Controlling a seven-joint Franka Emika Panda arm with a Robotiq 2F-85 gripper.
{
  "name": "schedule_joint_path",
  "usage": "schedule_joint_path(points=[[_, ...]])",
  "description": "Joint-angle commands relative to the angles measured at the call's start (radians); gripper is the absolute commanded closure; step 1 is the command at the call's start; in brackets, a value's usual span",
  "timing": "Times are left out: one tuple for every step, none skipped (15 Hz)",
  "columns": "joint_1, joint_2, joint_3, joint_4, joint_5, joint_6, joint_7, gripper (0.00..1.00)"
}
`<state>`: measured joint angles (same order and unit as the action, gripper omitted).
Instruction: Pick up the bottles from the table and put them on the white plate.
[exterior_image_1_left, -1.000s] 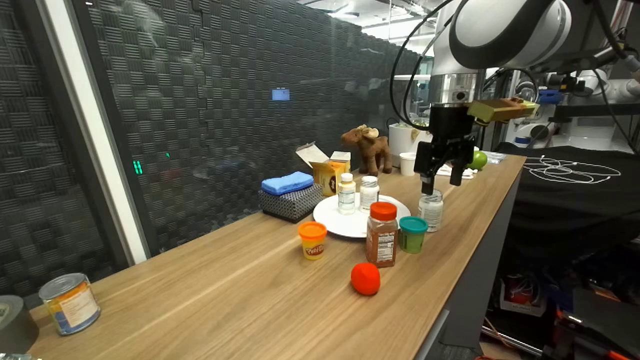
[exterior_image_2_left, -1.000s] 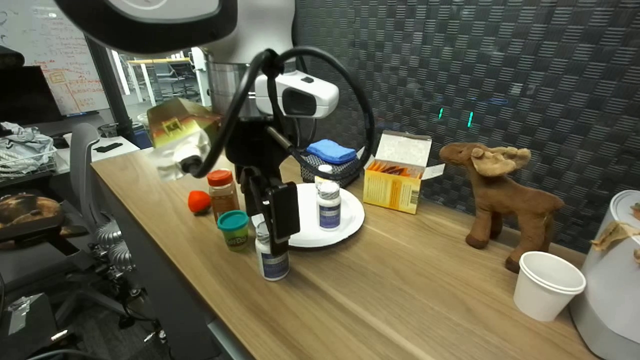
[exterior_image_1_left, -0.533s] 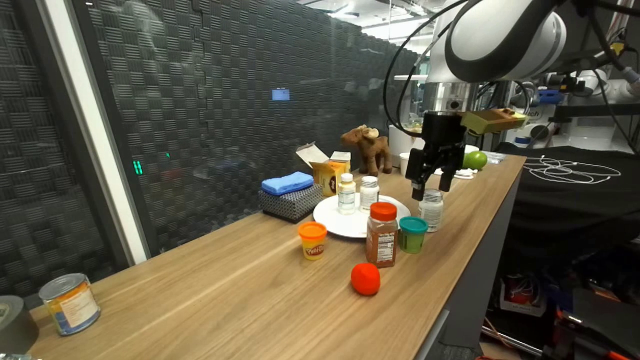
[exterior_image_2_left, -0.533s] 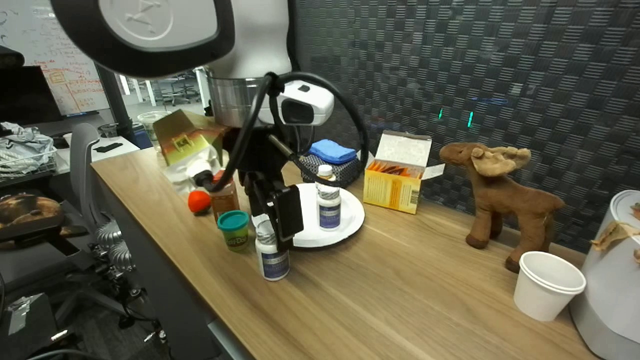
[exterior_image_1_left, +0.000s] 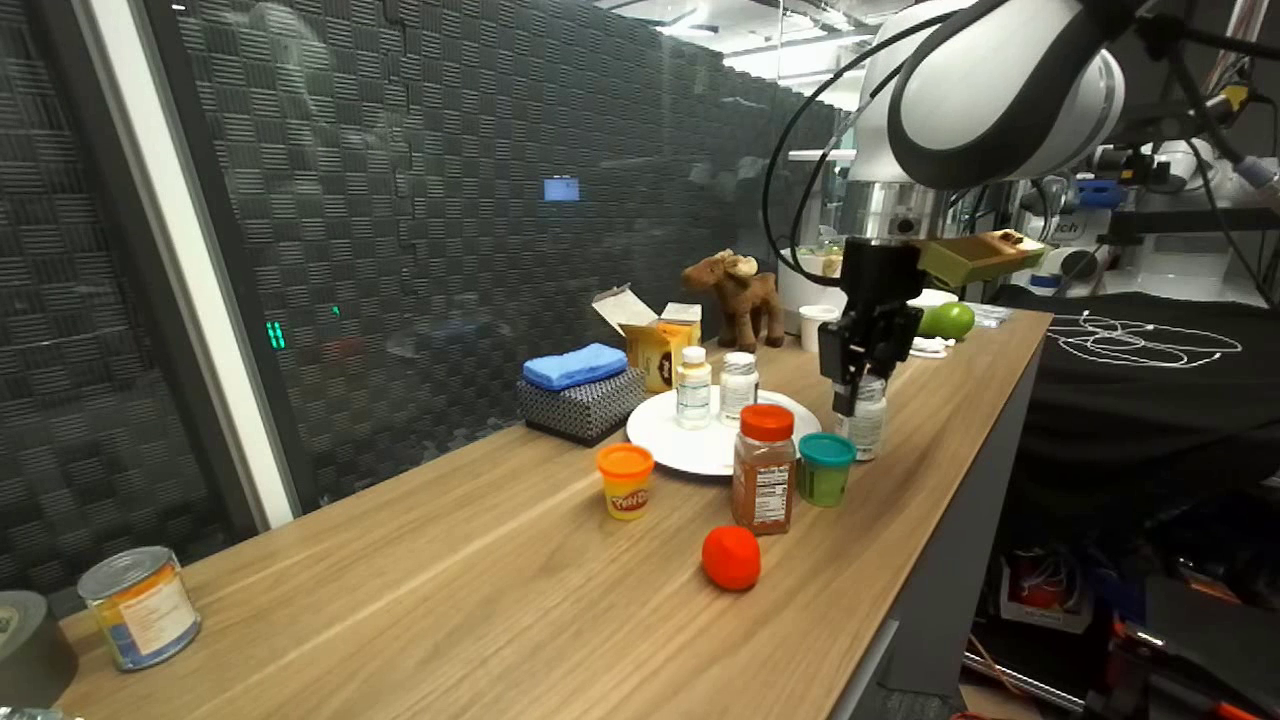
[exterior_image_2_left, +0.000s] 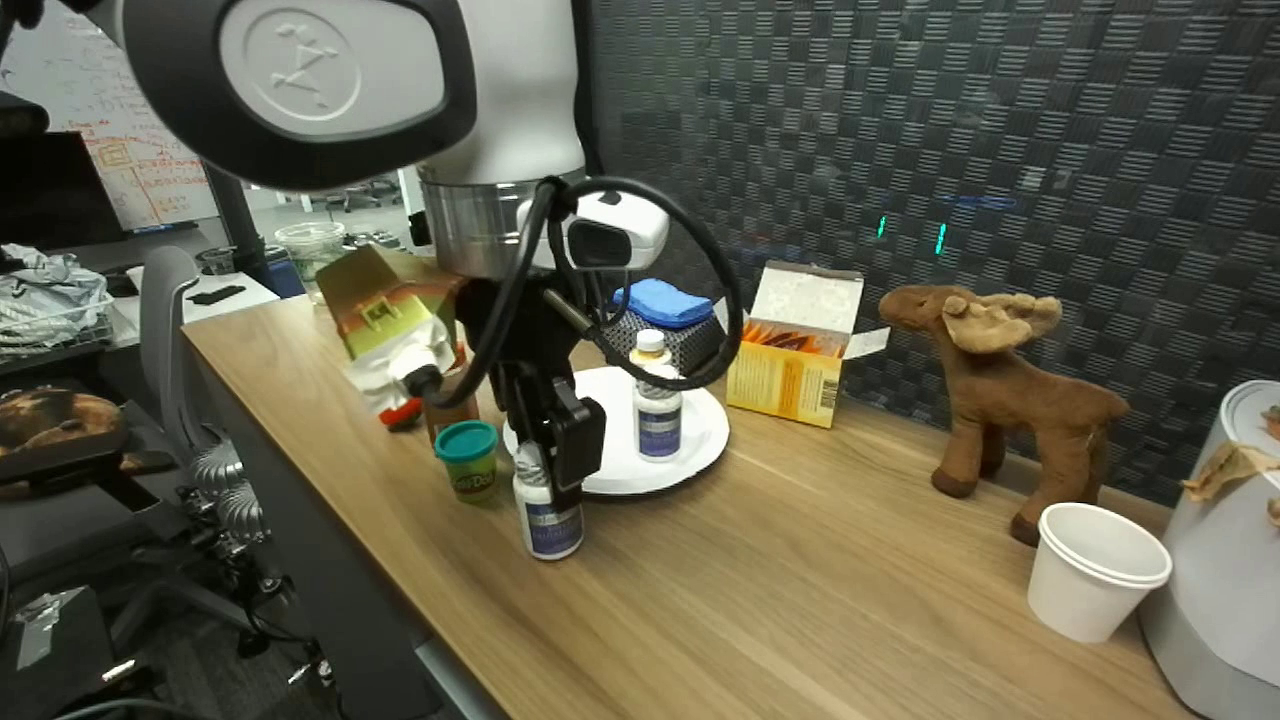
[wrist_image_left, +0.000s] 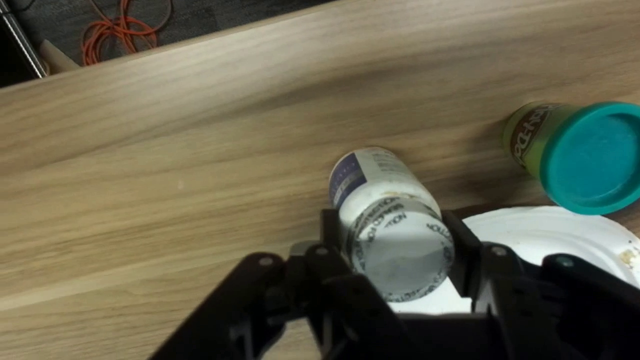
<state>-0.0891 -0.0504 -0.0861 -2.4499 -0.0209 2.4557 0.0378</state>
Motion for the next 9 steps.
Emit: schedule_joint_path(points=[[-0.004,-0.075,0.003,-0.045,-0.039,0.048,0.042,0.74],[-0.003,-0.084,0.006,-0.040,-0.042,0.040,0.055,0.74],[0.000,-0.092,0.009,-0.032,-0.033,0.032,0.061,0.74],[0.003,-0.097,0.012,-0.023,-0.024,0.020,0.060,0.74],[0.008,-0.096,0.017,-0.012,-0.014,0.015,0.055,0.74],[0.014,-0.094,0.019,-0.004,-0.001,0.016,0.034,0.74],[0.018,-0.082,0.024,0.006,0.004,0.033,0.030,0.74],[0.021,-0.068,0.029,0.016,-0.002,0.045,0.035,0.74],[0.024,-0.052,0.034,0.028,-0.006,0.054,0.039,0.74]])
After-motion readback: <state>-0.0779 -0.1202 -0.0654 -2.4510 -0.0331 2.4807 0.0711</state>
